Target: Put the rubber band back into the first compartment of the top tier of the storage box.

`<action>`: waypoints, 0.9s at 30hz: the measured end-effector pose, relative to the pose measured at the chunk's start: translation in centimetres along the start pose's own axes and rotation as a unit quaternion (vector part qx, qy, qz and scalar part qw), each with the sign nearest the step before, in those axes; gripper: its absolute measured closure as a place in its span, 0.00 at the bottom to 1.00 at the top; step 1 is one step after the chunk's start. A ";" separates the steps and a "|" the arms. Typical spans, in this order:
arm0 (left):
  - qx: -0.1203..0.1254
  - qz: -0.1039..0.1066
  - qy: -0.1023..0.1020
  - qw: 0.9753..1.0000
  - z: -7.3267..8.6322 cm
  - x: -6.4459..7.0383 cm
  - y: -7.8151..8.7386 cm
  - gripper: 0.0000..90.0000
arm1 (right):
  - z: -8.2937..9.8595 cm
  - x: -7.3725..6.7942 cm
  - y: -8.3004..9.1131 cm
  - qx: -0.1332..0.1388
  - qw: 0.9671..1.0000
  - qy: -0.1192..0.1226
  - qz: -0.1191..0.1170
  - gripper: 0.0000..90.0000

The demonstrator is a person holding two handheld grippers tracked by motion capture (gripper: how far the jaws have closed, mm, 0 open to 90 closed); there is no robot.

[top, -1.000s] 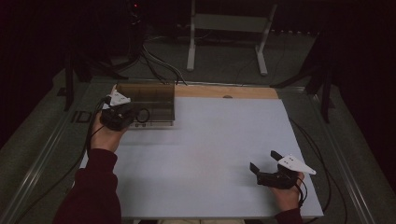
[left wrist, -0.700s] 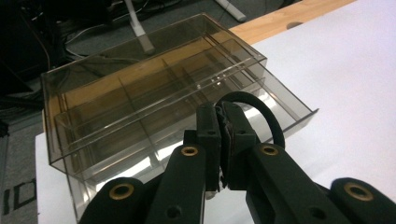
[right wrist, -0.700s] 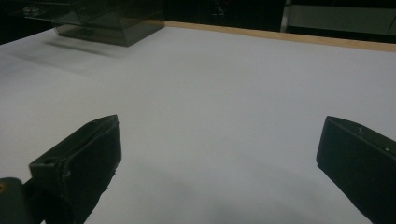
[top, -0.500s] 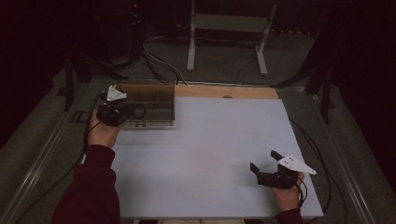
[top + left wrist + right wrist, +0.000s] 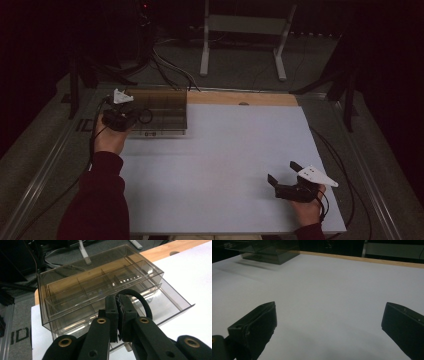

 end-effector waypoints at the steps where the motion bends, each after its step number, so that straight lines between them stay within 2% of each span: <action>1: -0.002 -0.002 0.001 1.000 0.0 -0.1 -0.1 0.98 | 0.0 0.0 0.0 0.000 1.000 0.000 0.000 0.00; 9: -0.016 -0.013 0.015 1.000 0.5 -1.0 -0.7 0.98 | 0.0 0.1 0.0 -0.001 1.000 0.001 0.002 0.00; 27: -0.032 -0.034 0.039 0.998 1.2 -2.8 -0.8 0.98 | 0.0 0.3 0.0 -0.001 1.000 0.001 0.008 0.00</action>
Point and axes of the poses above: each handheld gripper's, and its own axes: y roughly backward along the jaws, z roughly out of its underside, x roughly to its right, the point moved 6 cm from there along -y, roughly forward along the jaws, and after that the axes turned 8 degrees about z, right-handed, at the moved point
